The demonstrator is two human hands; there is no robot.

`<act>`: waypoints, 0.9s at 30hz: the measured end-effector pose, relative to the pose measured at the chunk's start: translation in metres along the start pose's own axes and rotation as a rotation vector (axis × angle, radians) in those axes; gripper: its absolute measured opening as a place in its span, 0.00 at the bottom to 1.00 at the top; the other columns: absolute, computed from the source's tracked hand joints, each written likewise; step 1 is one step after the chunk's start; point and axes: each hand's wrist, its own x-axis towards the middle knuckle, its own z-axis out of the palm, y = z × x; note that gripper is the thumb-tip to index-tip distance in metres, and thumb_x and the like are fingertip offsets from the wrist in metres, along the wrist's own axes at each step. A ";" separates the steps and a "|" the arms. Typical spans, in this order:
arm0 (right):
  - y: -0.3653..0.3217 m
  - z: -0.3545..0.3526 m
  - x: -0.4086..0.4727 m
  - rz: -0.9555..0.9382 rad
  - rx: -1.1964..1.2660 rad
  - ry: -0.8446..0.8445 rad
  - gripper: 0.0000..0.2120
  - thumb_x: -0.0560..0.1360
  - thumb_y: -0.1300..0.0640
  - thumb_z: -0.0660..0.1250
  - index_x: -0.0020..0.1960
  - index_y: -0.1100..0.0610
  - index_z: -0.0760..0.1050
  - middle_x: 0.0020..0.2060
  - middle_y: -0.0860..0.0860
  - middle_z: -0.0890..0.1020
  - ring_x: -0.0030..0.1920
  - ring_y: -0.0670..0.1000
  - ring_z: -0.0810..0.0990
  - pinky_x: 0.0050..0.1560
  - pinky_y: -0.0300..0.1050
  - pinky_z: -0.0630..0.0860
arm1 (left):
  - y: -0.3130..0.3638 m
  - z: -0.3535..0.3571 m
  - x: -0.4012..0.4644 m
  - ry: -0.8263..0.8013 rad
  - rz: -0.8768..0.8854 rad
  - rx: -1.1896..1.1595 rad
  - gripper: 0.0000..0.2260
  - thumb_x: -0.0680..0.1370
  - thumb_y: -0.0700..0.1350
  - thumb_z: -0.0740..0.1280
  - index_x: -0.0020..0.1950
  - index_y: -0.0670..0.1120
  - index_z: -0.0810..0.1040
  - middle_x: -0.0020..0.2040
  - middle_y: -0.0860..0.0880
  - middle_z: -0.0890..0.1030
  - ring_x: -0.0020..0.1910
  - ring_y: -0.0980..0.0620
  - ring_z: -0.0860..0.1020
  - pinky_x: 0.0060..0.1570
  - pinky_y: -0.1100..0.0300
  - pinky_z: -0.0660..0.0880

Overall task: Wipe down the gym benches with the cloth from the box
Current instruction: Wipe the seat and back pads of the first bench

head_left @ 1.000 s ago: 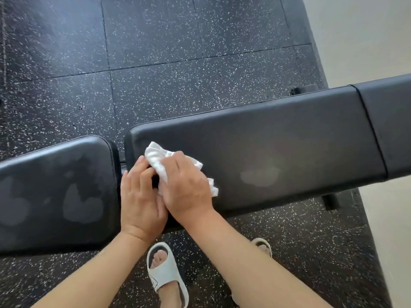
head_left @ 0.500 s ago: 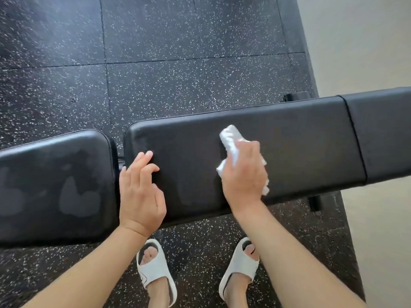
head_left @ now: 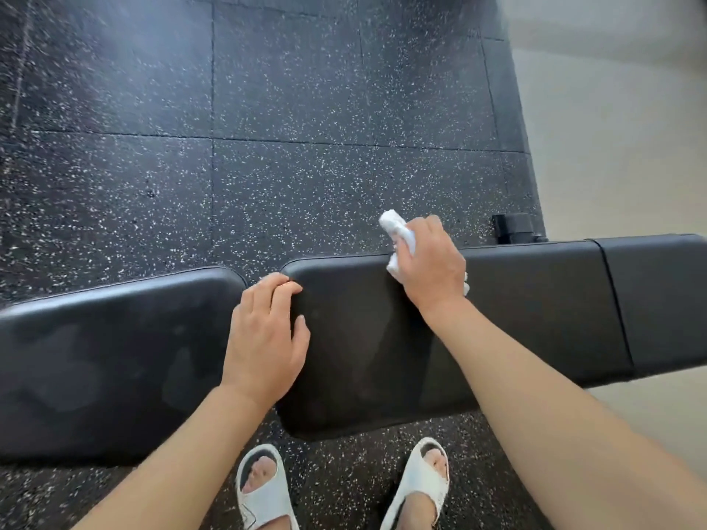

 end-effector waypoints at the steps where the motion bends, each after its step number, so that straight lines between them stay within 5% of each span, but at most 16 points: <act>1: -0.009 0.002 0.006 0.003 -0.006 -0.028 0.11 0.83 0.49 0.62 0.55 0.57 0.75 0.53 0.53 0.76 0.51 0.59 0.79 0.44 0.55 0.76 | -0.003 -0.002 0.001 -0.008 -0.019 -0.015 0.18 0.78 0.44 0.70 0.67 0.45 0.75 0.70 0.47 0.73 0.66 0.43 0.73 0.63 0.45 0.73; 5: -0.081 0.017 -0.004 -0.147 0.111 -0.098 0.11 0.82 0.48 0.63 0.50 0.56 0.76 0.49 0.52 0.76 0.48 0.58 0.77 0.38 0.50 0.67 | -0.009 -0.002 0.005 0.013 -0.075 -0.067 0.20 0.80 0.46 0.64 0.71 0.42 0.74 0.71 0.44 0.75 0.68 0.43 0.74 0.64 0.46 0.73; 9: -0.145 0.037 -0.011 -0.332 0.171 -0.181 0.12 0.81 0.46 0.65 0.49 0.55 0.75 0.48 0.51 0.76 0.46 0.55 0.77 0.36 0.50 0.67 | 0.003 0.012 0.027 0.188 -0.300 -0.137 0.10 0.79 0.43 0.61 0.58 0.41 0.75 0.52 0.44 0.78 0.48 0.39 0.76 0.46 0.47 0.70; 12: -0.148 0.042 0.002 -0.397 0.189 -0.304 0.13 0.83 0.45 0.63 0.52 0.55 0.76 0.50 0.50 0.75 0.47 0.56 0.77 0.38 0.49 0.65 | 0.013 0.026 0.033 0.303 -0.413 -0.077 0.08 0.78 0.41 0.60 0.54 0.41 0.74 0.48 0.43 0.77 0.44 0.38 0.74 0.44 0.47 0.66; 17: -0.086 0.019 0.025 -0.507 0.275 -0.447 0.15 0.84 0.44 0.61 0.53 0.55 0.76 0.50 0.50 0.74 0.48 0.55 0.77 0.41 0.51 0.72 | 0.018 0.035 0.031 0.319 -0.396 -0.016 0.16 0.78 0.49 0.62 0.62 0.43 0.76 0.55 0.45 0.78 0.51 0.42 0.76 0.49 0.47 0.67; 27: 0.097 -0.018 0.087 -0.379 0.255 -0.678 0.14 0.82 0.40 0.59 0.54 0.48 0.78 0.46 0.45 0.75 0.43 0.50 0.78 0.45 0.53 0.75 | 0.023 0.034 0.036 0.243 -0.461 0.070 0.18 0.77 0.47 0.59 0.65 0.43 0.73 0.56 0.46 0.79 0.49 0.42 0.76 0.50 0.48 0.67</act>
